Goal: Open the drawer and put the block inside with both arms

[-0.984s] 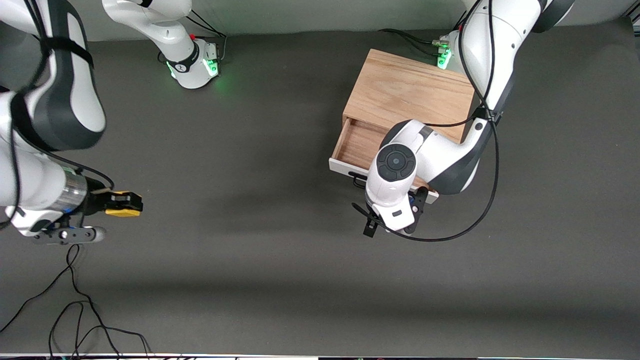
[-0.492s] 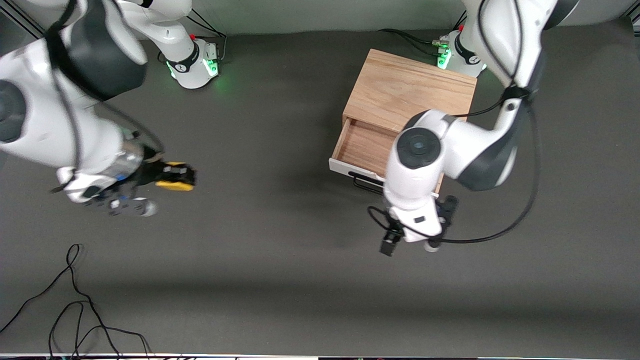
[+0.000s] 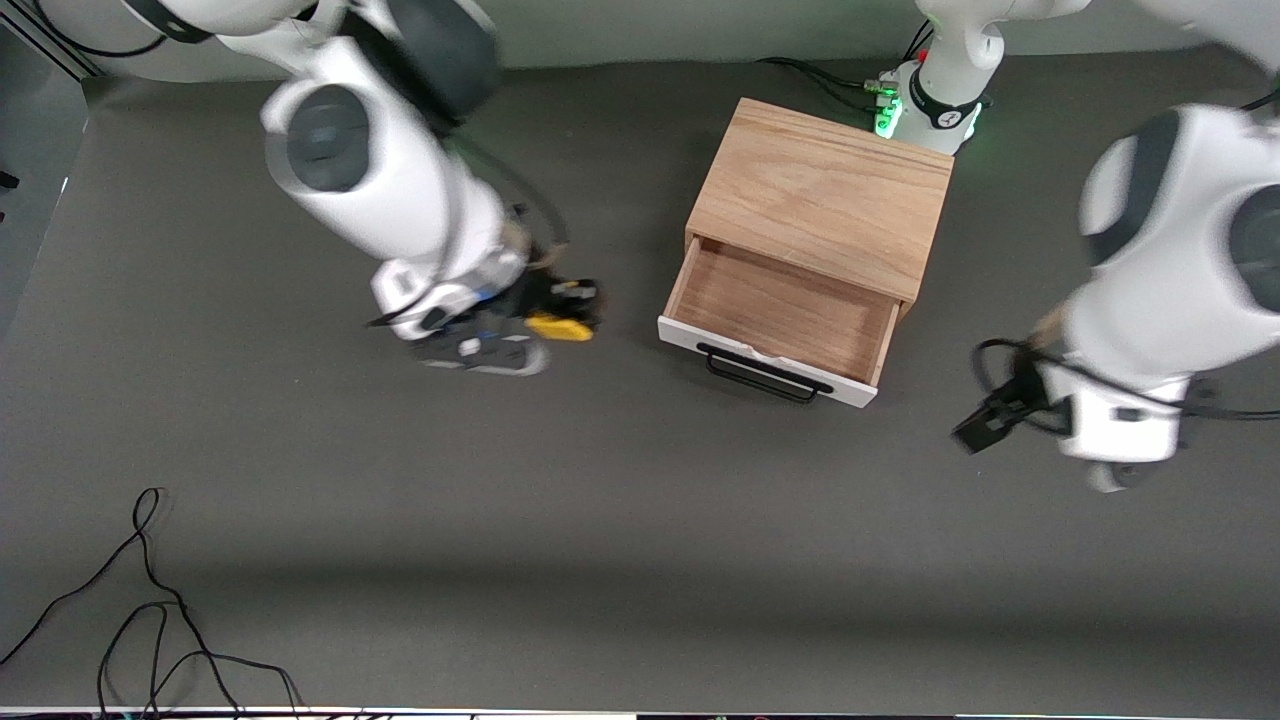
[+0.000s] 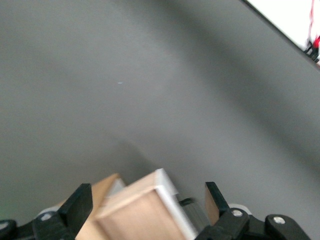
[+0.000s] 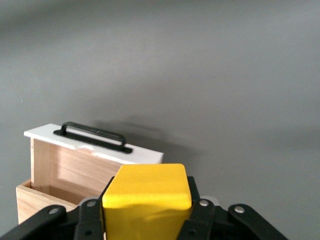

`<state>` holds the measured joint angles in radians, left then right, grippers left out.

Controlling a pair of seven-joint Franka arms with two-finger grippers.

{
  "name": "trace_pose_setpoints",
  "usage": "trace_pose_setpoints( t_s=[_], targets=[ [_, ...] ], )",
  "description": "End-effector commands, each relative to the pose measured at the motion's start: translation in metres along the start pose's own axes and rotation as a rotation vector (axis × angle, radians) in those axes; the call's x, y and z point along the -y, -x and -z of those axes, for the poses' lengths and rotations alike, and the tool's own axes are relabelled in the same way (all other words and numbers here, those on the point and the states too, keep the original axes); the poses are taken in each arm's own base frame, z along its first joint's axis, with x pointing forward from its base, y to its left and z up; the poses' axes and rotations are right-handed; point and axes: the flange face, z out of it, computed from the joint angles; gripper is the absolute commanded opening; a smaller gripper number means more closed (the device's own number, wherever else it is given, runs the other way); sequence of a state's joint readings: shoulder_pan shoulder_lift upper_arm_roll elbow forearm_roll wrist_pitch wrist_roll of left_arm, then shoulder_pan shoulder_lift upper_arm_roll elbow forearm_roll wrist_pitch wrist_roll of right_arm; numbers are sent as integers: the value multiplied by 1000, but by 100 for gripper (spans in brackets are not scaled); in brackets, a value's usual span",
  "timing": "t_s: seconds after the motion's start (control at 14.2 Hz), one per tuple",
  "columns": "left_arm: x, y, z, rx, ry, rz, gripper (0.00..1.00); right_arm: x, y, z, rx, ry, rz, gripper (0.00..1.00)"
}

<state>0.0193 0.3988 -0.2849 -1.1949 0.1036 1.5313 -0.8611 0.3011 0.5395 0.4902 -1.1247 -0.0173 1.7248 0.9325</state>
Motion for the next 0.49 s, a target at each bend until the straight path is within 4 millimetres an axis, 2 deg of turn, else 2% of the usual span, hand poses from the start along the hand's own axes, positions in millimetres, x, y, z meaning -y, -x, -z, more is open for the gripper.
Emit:
trace_pose_setpoints(
  t_s=[0.0,0.07,0.21,0.35,0.42],
  targets=[
    [52,-7,16,59,-18,-192,100,66,36,-56,-17,-24,-72,17],
    [69,-11,19,76,-32,-252,100,85,50,-78,-30,-42,-102,17],
    [91,-12,18,109,-52,-391,100,107,71,-121,-63,-41,-133,17],
    [101,-6,14,120,-78,-494,100,122,85,-162,-89,-45,-163,17],
    [114,-6,13,112,-79,-525,100,125,89,-181,-93,-39,-168,16]
  ],
)
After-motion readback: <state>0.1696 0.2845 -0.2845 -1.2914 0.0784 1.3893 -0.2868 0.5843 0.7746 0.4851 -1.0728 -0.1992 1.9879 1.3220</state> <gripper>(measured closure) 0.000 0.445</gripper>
